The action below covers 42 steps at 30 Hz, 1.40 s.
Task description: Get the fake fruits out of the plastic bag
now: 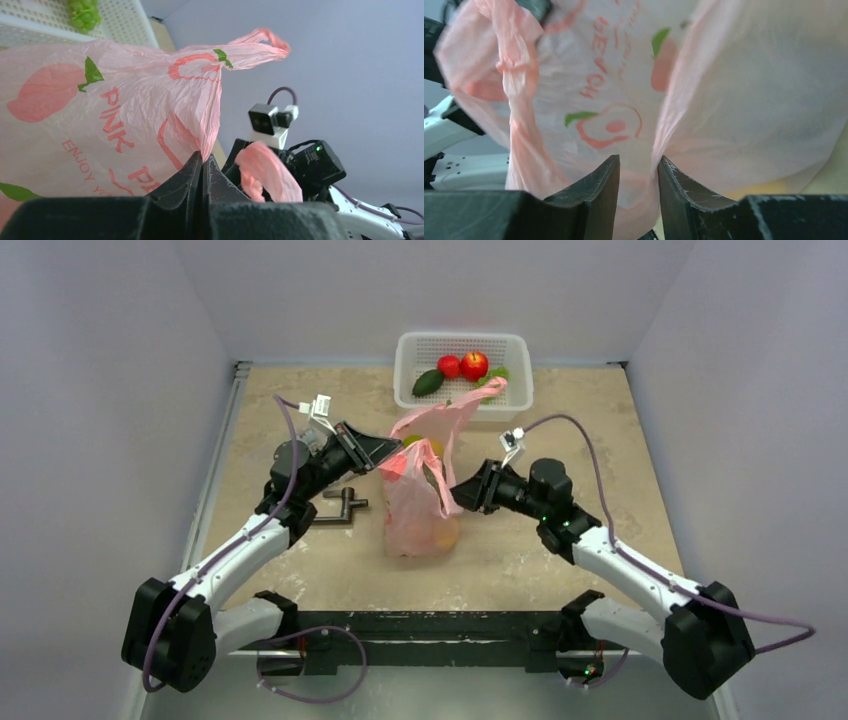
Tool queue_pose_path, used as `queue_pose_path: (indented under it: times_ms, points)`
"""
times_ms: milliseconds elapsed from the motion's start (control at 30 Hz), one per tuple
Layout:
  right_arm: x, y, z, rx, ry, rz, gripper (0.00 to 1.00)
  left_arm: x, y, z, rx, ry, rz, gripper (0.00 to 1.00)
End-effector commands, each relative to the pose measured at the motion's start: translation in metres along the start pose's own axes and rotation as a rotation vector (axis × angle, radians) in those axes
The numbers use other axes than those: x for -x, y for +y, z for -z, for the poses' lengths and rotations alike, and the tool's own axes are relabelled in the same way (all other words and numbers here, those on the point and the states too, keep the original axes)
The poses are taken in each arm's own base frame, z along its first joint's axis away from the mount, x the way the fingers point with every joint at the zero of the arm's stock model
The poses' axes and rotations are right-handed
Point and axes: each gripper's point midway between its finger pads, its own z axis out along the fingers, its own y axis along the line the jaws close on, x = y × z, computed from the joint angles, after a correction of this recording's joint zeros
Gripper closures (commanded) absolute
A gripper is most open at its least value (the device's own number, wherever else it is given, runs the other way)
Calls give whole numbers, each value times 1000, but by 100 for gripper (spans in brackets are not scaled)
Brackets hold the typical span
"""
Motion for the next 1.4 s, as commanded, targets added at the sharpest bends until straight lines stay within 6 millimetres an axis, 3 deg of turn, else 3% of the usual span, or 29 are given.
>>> queue_pose_path:
  times_ms: [0,100,233,333,433,533,633,667,700,800,833,933,1033,1200,1267,1367]
  points:
    - [51,15,24,-191,-39,308,59,25,-58,5,-218,-70,-29,100]
    - [68,22,36,-269,-28,390,36,22,-57,6,-206,-51,-37,100]
    - [97,64,49,-227,-90,494,11,21,-51,7,-161,-44,-42,100]
    - [108,96,53,-129,-106,619,1,20,-47,6,-122,-28,-39,100]
    - [94,126,38,64,-49,717,1,20,-48,5,-115,-14,-32,100]
    - [80,139,12,175,-36,737,1,21,-52,5,-120,-11,-28,100]
    - [42,146,-20,228,68,753,3,22,-53,6,-119,-13,-27,100]
    - [28,146,-29,249,117,744,10,23,-54,5,-121,-14,-30,100]
    - [13,144,-35,266,164,717,23,24,-54,5,-121,-14,-34,100]
    - [-49,125,-34,271,271,680,88,28,-52,3,-93,-23,-48,100]
    - [-70,114,-30,236,283,692,100,30,-45,2,-54,-33,-47,100]
    - [-109,77,-20,143,308,712,100,37,-29,1,23,-84,-24,100]
    - [-136,42,-22,68,351,760,100,38,-25,-1,17,-111,8,100]
    - [-179,19,-25,28,488,763,100,38,-20,4,24,-138,7,100]
    - [-180,11,-21,-25,514,746,82,35,-21,6,28,-116,-21,100]
    - [-169,32,-3,-2,503,703,57,22,-17,6,40,-44,-53,100]
